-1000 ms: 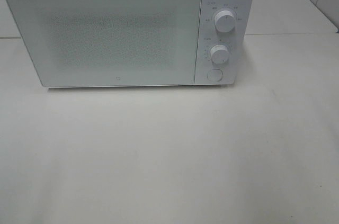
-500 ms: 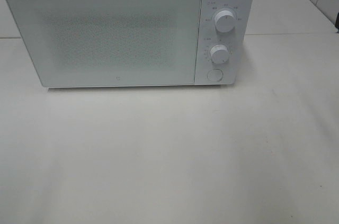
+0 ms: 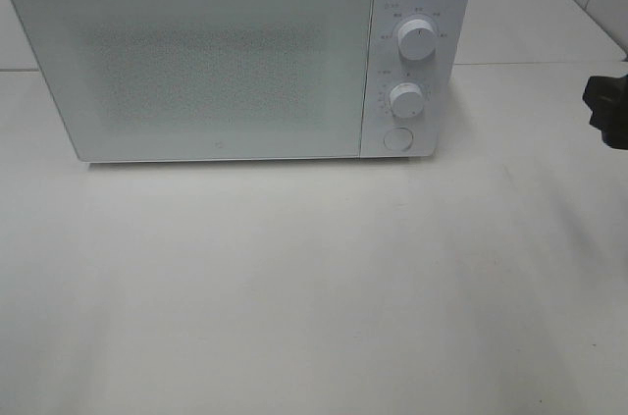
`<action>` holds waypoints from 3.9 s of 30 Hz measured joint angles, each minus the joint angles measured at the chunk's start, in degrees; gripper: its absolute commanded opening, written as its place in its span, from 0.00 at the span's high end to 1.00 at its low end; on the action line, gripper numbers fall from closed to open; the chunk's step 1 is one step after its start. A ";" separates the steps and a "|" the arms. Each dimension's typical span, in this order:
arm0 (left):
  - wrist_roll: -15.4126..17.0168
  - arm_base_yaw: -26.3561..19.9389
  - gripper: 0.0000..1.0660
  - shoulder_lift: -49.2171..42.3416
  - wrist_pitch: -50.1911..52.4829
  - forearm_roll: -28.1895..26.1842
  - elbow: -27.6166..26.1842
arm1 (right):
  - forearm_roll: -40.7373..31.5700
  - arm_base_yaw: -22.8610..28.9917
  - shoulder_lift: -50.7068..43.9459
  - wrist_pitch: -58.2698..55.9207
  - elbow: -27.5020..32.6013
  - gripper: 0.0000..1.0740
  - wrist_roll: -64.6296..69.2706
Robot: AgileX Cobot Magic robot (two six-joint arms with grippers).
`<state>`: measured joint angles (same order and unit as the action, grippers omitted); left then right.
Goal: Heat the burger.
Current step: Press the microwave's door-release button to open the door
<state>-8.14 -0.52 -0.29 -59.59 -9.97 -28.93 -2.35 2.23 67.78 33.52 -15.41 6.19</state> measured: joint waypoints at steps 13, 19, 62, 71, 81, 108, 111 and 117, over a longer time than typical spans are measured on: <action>0.00 0.00 0.06 0.00 0.00 0.00 0.00 | -5.96 3.38 10.43 17.02 5.50 0.29 -4.18; 0.00 0.00 0.06 0.00 0.00 0.00 0.00 | -16.90 13.81 15.07 22.06 6.47 0.29 -10.37; 0.00 0.00 0.06 0.00 0.00 0.00 0.00 | -46.12 44.86 27.22 35.41 -1.09 0.55 -0.69; 0.00 0.00 0.06 0.00 0.00 0.00 0.00 | -45.84 44.86 27.22 33.29 -1.09 0.85 39.36; 0.00 0.00 0.06 0.00 0.00 0.00 0.00 | -40.28 44.86 27.22 30.14 -1.09 1.00 60.50; 0.00 0.00 0.06 0.00 0.00 0.00 0.00 | -40.74 44.86 38.33 28.30 -9.85 1.00 67.55; 0.00 0.00 0.06 0.00 0.00 0.00 0.00 | -41.65 44.75 39.88 28.02 -11.17 1.00 67.61; 0.00 0.00 0.06 0.00 0.00 0.06 0.00 | -41.60 42.23 41.42 25.84 -14.04 1.00 67.67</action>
<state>-8.14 -0.52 -0.29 -59.59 -9.91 -28.93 -43.95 44.46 109.21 59.36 -29.45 73.85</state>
